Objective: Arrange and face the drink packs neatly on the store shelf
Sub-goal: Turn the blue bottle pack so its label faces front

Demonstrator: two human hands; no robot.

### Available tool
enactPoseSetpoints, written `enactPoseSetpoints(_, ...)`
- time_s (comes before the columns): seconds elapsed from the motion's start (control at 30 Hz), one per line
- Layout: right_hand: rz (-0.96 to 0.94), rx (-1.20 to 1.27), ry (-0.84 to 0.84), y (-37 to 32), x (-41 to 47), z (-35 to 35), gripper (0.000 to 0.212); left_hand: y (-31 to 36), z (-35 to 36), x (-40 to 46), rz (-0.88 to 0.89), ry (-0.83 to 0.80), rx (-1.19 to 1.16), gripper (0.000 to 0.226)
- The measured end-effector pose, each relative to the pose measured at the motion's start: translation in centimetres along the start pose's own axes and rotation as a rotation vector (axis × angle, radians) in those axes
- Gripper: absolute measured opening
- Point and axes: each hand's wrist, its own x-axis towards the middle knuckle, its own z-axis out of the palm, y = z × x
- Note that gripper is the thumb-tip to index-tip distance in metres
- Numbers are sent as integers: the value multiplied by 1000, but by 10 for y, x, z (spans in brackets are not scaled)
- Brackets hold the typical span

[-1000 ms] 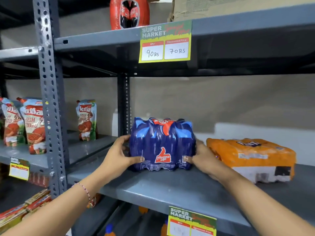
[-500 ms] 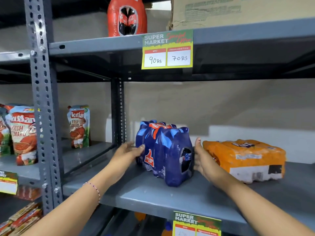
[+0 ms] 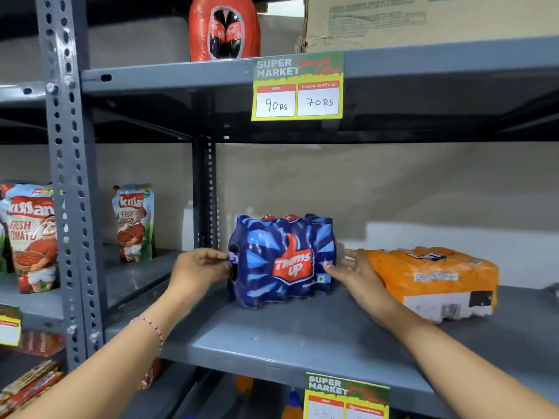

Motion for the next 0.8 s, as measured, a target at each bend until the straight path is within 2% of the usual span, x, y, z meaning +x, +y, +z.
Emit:
enactPoseSetpoints(0.03, -10, -5, -53, 3, 2, 2, 50, 0, 5, 3, -35, 5, -74, 6)
enactPoseSetpoints(0.1, -6, -47, -139, 9, 7, 3, 53, 5, 16, 5, -119, -87, -190, 17)
enactPoseSetpoints(0.13, 6, -74, -151, 11, 9, 4, 58, 6, 21, 5, -125, -136, -174, 20)
enactPoseSetpoints(0.2, -5, -151, -140, 12, 9, 4, 63, 9, 30, 5, -69, -153, 38, 24)
enactPoseSetpoints(0.27, -40, -249, -120, 11, 5, 2, 56, 10, 34, 1, -17, -87, 238, 34)
enactPoseSetpoints(0.33, -52, -282, -109, 6, -4, -3, 54, 13, 29, -4, -24, -92, 262, 31)
enactPoseSetpoints(0.43, -59, -303, -103, -3, -28, -9, 55, 18, 12, -22, 11, -172, 276, 15)
enactPoseSetpoints(0.57, -55, -345, -104, -21, -77, -15, 60, 24, -10, -59, 99, -193, 352, 14)
enactPoseSetpoints(0.63, -71, -389, -107, -31, -100, -17, 59, 29, -19, -78, 109, -202, 357, 21)
enactPoseSetpoints(0.73, -53, -443, -95, -42, -121, -16, 59, 37, -27, -97, 81, -205, 336, 45)
enactPoseSetpoints(0.8, -37, -476, -141, -52, -128, -15, 63, 41, -26, -106, 73, -216, 342, 49)
